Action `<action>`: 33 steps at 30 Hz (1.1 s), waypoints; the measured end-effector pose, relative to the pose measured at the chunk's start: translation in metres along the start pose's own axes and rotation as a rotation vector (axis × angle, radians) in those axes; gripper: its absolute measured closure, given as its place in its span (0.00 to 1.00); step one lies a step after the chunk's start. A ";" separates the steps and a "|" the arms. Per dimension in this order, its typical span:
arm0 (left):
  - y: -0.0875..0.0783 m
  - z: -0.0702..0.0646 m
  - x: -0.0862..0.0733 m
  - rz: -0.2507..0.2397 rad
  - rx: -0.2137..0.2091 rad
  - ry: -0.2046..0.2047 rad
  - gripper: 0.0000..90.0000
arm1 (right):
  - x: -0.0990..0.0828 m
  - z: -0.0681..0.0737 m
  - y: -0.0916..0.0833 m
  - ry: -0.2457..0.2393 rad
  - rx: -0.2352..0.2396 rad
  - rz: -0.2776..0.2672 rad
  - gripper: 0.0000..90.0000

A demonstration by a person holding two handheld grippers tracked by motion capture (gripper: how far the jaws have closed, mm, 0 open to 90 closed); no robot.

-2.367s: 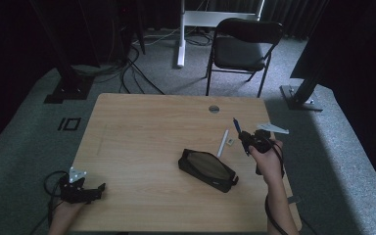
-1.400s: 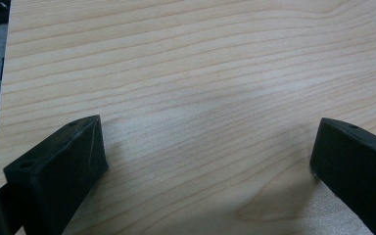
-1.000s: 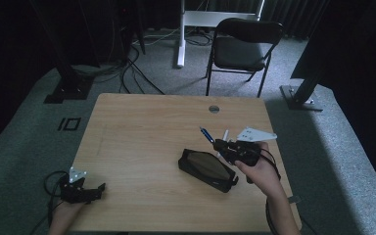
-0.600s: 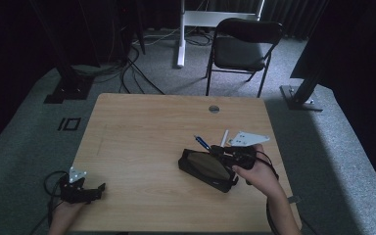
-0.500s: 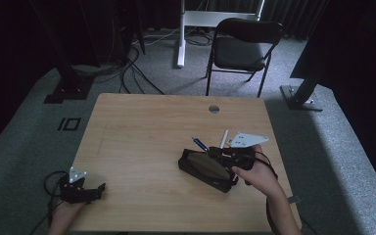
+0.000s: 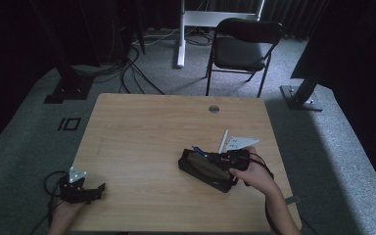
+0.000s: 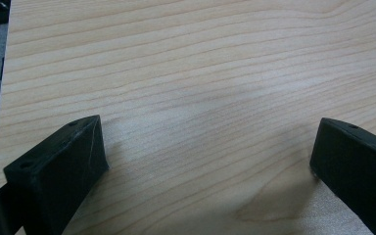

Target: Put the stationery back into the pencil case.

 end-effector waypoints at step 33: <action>0.000 0.000 0.000 0.000 0.000 0.000 0.00 | -0.012 0.006 0.036 -0.072 0.002 0.237 0.88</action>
Point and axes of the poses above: each handheld gripper's, and its own axes: y roughly forward along the jaws, x roughly out of its top, z roughly to its left, the point moved 4 cm from there along y, roughly forward along the jaws, and after that the axes turned 2 degrees about -z, right-handed, at the moved point
